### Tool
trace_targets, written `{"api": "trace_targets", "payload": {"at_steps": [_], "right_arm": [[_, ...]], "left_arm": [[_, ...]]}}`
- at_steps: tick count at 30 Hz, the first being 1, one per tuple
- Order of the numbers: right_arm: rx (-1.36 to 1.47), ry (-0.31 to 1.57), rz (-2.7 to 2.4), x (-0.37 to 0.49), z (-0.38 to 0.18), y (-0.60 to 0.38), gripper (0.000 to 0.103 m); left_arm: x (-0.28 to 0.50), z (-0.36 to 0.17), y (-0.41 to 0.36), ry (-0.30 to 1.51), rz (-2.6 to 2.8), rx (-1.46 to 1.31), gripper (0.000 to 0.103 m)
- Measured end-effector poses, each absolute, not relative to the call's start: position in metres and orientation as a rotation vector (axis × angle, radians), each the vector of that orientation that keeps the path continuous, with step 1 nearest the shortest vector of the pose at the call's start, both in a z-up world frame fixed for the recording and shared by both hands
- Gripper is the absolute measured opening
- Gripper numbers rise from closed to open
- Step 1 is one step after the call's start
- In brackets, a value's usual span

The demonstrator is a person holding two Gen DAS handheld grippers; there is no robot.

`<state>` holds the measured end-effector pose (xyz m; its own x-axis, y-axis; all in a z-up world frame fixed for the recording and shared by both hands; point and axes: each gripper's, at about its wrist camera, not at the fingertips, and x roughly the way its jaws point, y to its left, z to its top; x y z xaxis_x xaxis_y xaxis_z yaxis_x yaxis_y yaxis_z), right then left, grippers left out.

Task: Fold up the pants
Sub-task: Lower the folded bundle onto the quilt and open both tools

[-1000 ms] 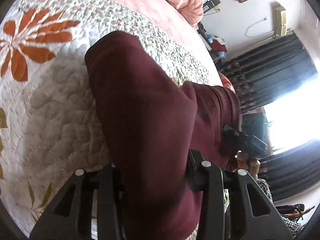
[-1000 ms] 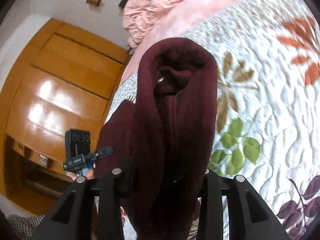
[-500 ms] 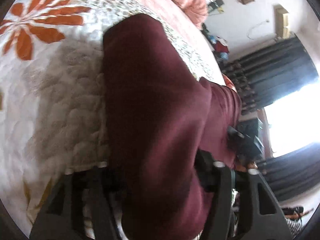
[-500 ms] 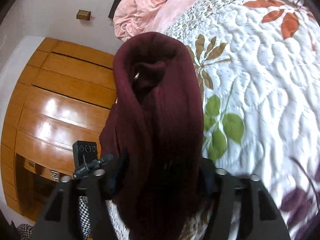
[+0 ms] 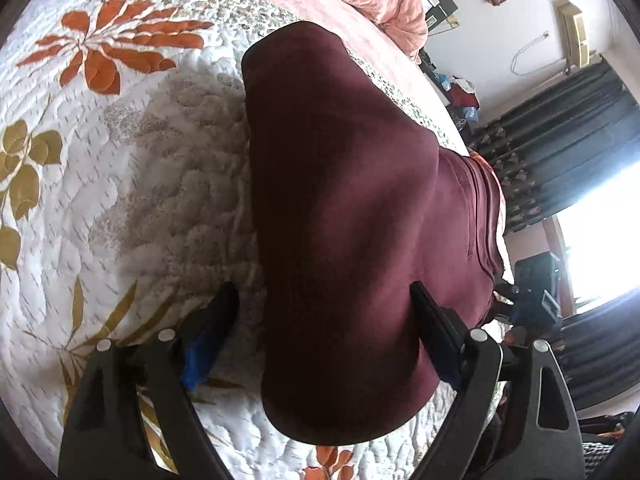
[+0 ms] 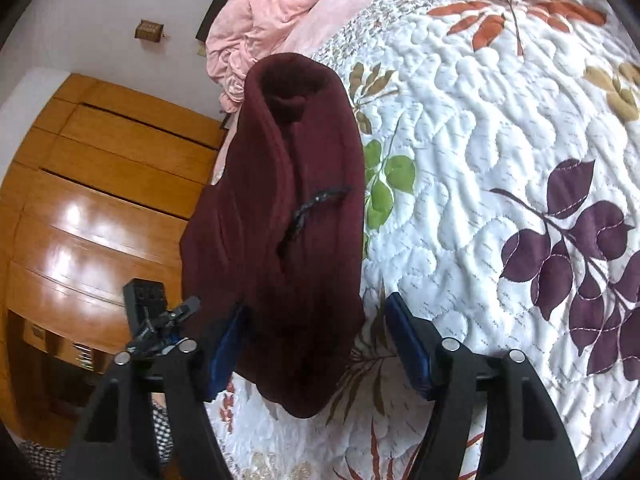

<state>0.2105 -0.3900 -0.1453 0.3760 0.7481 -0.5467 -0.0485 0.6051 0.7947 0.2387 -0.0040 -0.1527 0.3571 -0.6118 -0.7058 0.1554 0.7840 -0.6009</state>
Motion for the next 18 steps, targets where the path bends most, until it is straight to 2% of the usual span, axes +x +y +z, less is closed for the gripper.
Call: {"api": "trace_targets", "payload": {"at_steps": [3, 7, 10, 13, 18], "right_arm": [[0.802, 1.06, 0.563, 0.204, -0.135, -0.391, 0.071], [0.7, 1.014, 0.479, 0.176, -0.102, -0.389, 0.071], [0.49, 1.019, 0.321, 0.158, -0.074, -0.367, 0.082], [0.328, 1.011, 0.213, 0.142, -0.06, -0.34, 0.1], [0.267, 1.051, 0.154, 0.121, -0.056, -0.308, 0.099]], "left_arm": [[0.233, -0.14, -0.006, 1.1, -0.477, -0.481, 0.08], [0.217, -0.112, -0.013, 1.054, -0.345, -0.361, 0.082], [0.2, -0.094, -0.021, 1.011, -0.204, -0.246, 0.09], [0.189, -0.086, -0.031, 1.01, -0.11, -0.152, 0.092], [0.154, -0.082, -0.03, 1.003, -0.038, -0.03, 0.095]]}}
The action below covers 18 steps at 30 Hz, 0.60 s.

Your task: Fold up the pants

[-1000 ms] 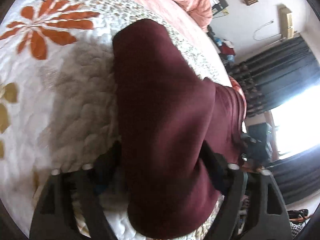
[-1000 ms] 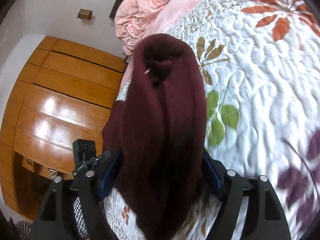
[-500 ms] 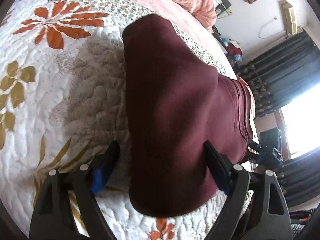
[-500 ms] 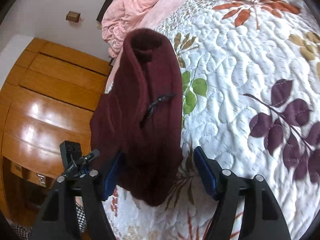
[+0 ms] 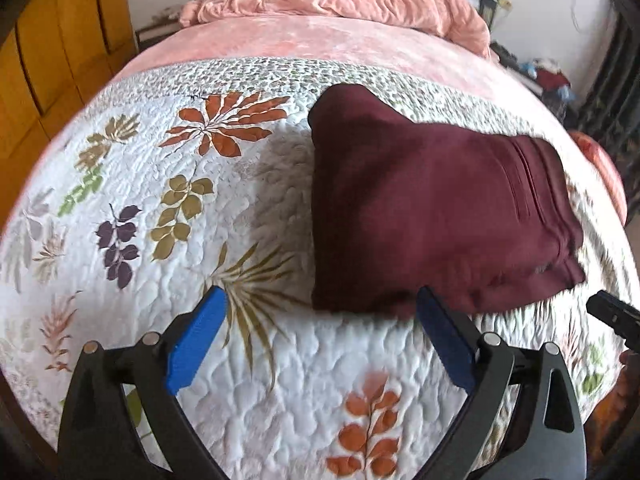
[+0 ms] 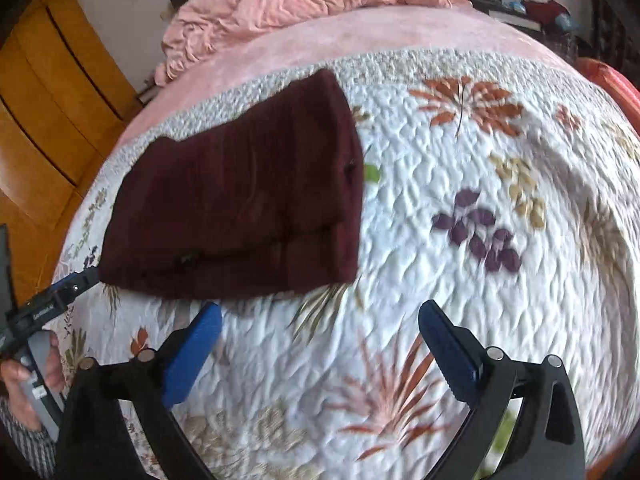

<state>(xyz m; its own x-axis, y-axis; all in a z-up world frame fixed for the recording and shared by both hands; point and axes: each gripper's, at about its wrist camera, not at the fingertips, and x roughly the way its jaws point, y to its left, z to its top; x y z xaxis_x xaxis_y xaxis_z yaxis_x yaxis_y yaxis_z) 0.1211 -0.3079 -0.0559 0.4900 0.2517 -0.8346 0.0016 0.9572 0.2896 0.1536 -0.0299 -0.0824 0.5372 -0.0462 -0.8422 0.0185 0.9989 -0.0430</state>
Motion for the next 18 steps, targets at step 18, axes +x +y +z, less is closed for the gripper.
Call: {"api": "trace_targets", "payload": {"at_steps": [18], "right_arm": [[0.269, 1.038, 0.069, 0.091, -0.019, -0.278, 0.099]], "left_arm": [[0.083, -0.028, -0.038, 0.92, -0.046, 0.004, 0.095]]}}
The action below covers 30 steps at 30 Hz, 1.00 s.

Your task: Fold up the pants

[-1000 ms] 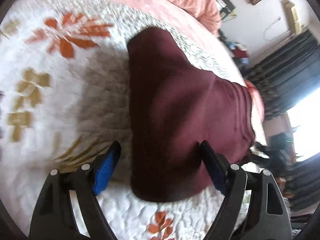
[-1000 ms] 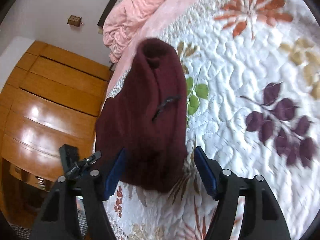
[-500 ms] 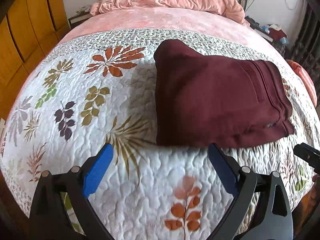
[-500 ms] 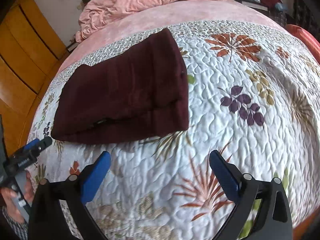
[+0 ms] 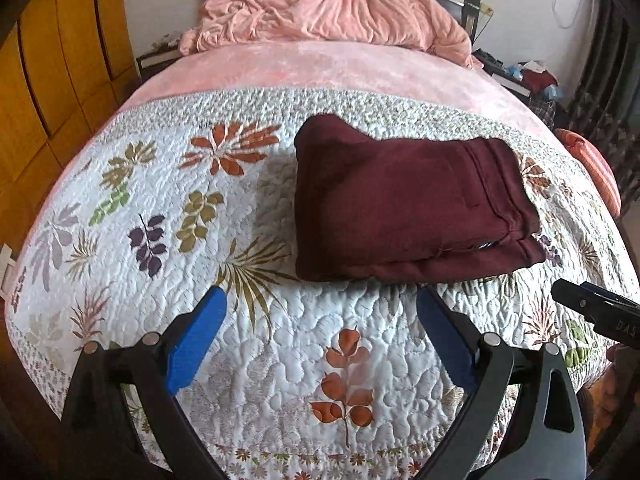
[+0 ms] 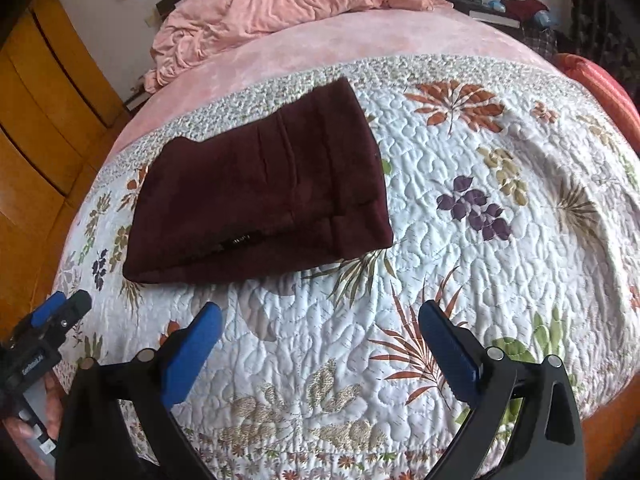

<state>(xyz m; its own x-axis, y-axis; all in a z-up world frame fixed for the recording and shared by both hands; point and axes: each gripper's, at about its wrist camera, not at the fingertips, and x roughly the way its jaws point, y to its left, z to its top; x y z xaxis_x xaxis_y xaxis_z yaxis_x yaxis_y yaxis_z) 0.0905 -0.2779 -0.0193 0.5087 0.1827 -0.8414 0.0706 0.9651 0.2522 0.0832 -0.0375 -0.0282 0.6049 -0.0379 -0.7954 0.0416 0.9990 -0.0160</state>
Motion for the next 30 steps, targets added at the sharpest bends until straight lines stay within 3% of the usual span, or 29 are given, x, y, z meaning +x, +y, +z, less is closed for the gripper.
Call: {"api": "trace_targets", "payload": {"at_steps": [14, 30], "right_arm": [[0.245, 0.924, 0.059, 0.071, 0.033, -0.266, 0.099], [0.216, 1.016, 0.005, 0.083, -0.004, -0.261, 0.099]], "left_arm": [[0.049, 0.029, -0.053, 0.766, -0.048, 0.074, 0.095], [0.067, -0.011, -0.048, 0.869, 0.026, 0.097, 0.095]]}}
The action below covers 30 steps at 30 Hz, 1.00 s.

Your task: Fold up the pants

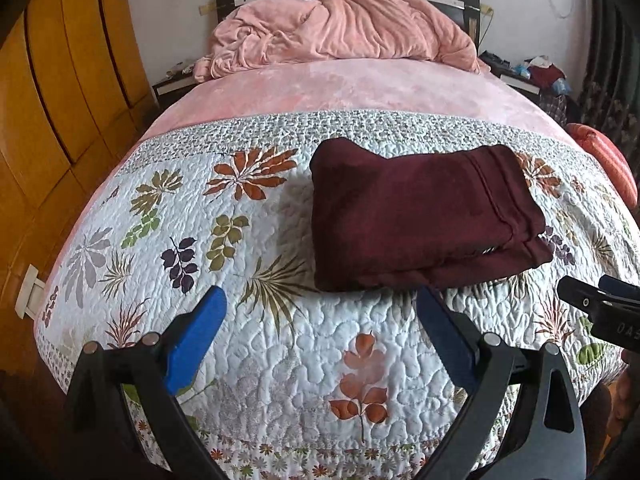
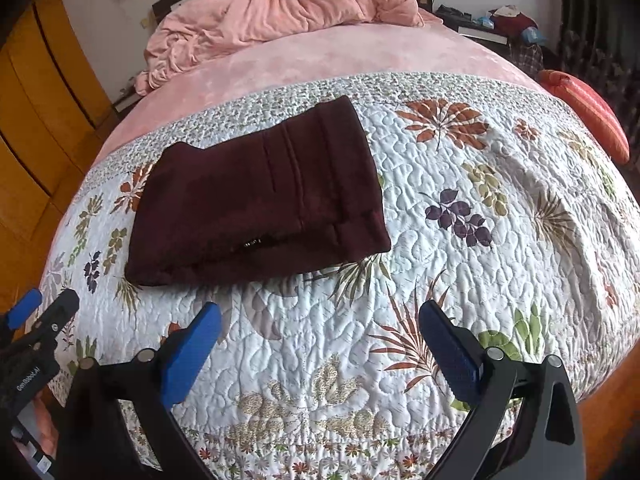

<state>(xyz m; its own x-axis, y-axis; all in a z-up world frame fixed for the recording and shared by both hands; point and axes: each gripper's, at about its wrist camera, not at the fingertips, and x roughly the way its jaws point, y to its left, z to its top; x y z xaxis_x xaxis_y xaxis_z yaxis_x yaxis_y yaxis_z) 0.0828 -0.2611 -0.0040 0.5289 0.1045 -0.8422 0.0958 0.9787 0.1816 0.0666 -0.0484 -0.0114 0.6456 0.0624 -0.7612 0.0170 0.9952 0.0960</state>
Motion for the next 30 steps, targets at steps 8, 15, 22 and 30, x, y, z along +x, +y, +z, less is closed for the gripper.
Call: {"api": "trace_targets", "payload": {"at_steps": [8, 15, 22, 30], "right_arm": [[0.227, 1.047, 0.008, 0.085, -0.015, -0.261, 0.099], [0.217, 1.048, 0.009, 0.088, -0.016, -0.26, 0.099], [0.203, 1.051, 0.014, 0.093, -0.018, -0.255, 0.099], [0.194, 1.062, 0.022, 0.1, -0.024, -0.251, 0.099]], "left_arm": [[0.068, -0.019, -0.051, 0.897, 0.021, 0.113, 0.095], [0.07, -0.02, -0.051, 0.905, 0.024, 0.111, 0.096], [0.073, -0.026, -0.051, 0.925, 0.023, 0.114, 0.096], [0.079, -0.036, -0.048, 0.962, 0.019, 0.097, 0.096]]}}
